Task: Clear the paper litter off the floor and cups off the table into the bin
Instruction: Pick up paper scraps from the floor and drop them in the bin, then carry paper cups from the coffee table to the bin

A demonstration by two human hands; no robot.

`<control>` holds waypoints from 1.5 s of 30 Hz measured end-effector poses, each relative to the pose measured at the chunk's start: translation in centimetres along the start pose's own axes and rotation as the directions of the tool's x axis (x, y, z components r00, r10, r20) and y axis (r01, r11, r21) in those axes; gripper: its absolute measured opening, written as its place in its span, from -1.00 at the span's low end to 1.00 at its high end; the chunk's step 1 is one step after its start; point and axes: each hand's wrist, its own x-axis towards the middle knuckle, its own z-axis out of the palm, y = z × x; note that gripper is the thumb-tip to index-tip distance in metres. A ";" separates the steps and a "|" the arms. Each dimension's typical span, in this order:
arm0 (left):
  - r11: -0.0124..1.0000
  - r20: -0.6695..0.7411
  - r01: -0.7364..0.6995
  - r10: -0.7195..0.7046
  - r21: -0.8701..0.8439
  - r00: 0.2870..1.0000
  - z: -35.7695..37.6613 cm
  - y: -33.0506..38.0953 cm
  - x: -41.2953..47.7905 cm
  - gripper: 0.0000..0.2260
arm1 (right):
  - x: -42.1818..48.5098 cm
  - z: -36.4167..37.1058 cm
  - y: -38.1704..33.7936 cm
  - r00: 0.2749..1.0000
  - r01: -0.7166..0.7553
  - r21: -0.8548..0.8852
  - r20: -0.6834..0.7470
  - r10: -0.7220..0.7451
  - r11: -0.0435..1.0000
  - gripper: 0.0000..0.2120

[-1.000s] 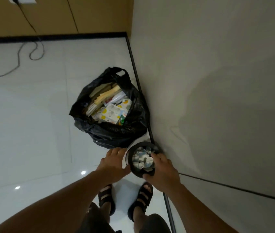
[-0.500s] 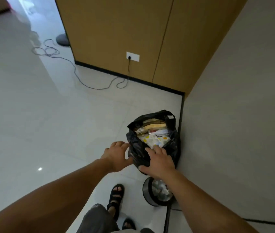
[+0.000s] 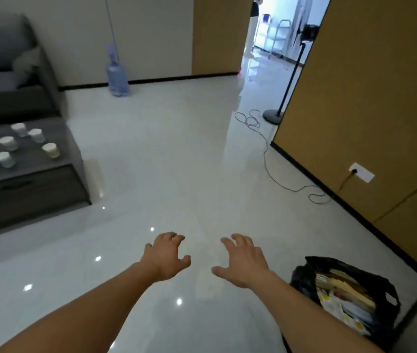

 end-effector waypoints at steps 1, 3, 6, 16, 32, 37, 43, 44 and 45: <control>0.999 -0.027 0.047 -0.047 -0.022 0.999 -0.8 -2.3 -0.6 -0.38 | 1.0 -0.4 -2.4 0.999 0.040 -0.026 -0.003 -0.040 0.999 -0.15; 0.990 -0.066 0.126 -0.129 -0.060 0.989 -2.5 -6.8 -2.0 -0.39 | 2.8 -0.8 -7.5 0.993 0.116 -0.070 0.005 -0.116 0.991 -0.16; 0.971 -0.093 0.205 -0.217 -0.127 0.972 -4.6 -14.2 -4.4 -0.39 | 5.4 -0.6 -15.8 0.978 0.207 -0.094 0.019 -0.206 0.974 -0.17; 0.864 -0.133 0.443 -0.481 -0.240 0.866 -12.1 -36.3 -10.7 -0.39 | 11.8 1.8 -40.0 0.890 0.455 -0.104 0.091 -0.447 0.884 -0.17; 0.777 -0.149 0.488 -0.580 -0.399 0.801 -23.1 -52.2 4.4 -0.36 | 37.2 -4.4 -56.3 0.800 0.600 -0.179 0.150 -0.582 0.779 -0.23; 0.739 -0.135 0.493 -0.606 -0.459 0.784 -26.2 -56.6 9.4 -0.36 | 44.8 -6.7 -59.8 0.788 0.615 -0.210 0.193 -0.584 0.760 -0.25; 0.730 -0.086 0.503 -0.602 -0.462 0.794 -29.2 -65.3 15.8 -0.33 | 53.1 -7.3 -66.2 0.798 0.602 -0.235 0.209 -0.565 0.763 -0.26; 0.740 -0.072 0.495 -0.585 -0.455 0.808 -29.8 -66.8 17.0 -0.33 | 54.4 -7.4 -67.3 0.804 0.594 -0.241 0.212 -0.555 0.768 -0.26; 0.746 -0.063 0.485 -0.571 -0.456 0.819 -30.6 -68.4 18.2 -0.33 | 55.7 -7.5 -68.5 0.812 0.583 -0.241 0.210 -0.545 0.776 -0.26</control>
